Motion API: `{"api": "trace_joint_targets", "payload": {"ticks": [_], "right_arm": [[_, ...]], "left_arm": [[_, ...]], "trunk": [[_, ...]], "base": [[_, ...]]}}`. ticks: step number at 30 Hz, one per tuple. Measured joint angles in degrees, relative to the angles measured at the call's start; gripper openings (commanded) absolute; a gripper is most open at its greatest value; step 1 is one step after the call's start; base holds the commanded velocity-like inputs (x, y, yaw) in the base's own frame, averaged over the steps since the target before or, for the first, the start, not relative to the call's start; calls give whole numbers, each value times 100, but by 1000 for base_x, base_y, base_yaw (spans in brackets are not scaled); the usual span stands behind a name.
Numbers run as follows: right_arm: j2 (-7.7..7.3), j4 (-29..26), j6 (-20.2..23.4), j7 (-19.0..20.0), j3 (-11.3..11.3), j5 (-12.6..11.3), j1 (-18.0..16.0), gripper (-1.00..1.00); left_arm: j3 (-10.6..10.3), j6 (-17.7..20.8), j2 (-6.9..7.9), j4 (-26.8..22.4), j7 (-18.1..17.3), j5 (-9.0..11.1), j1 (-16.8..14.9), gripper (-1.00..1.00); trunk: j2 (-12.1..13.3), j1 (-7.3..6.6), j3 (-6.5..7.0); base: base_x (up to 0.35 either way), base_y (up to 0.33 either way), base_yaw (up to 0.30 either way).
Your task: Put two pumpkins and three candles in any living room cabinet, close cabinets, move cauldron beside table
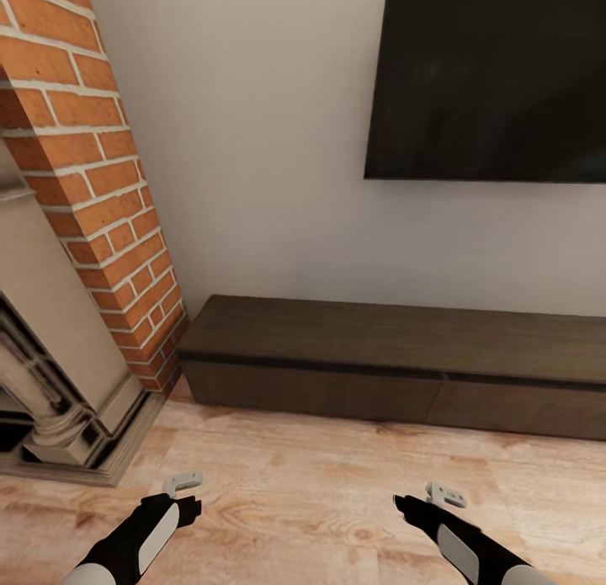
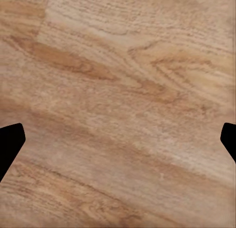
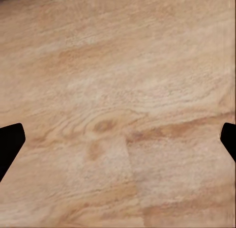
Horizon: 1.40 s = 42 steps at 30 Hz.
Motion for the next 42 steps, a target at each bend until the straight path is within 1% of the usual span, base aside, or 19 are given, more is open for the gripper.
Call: {"api": "trace_joint_targets", "payload": {"ticks": [2, 6, 15, 28, 42], "right_arm": [[3, 100, -148, 0, -11, 7, 0, 100], [6, 267, -310, 2, -8, -1, 0, 100], [13, 400, -350, 1, -11, 10, -1, 100], [16, 409, -355, 1, -16, 20, -1, 100], [16, 409, -346, 1, -16, 15, -1, 100]], "left_arm": [[0, 0, -2, 0, -1, 1, 0, 100], [-1, -2, -1, 0, 0, 1, 0, 100], [-1, -7, -5, 1, 0, 1, 0, 100], [-19, -30, -39, 154, 1, -15, 0, 100], [-26, -99, -40, 159, 1, -8, 0, 100]], "trunk": [[80, -44, 36], [241, -132, 108], [602, -330, 269], [1123, -615, 503], [1685, -923, 754]], "base": [[0, 0, 0], [0, 0, 0], [0, 0, 0], [0, 0, 0], [0, 0, 0]]}}
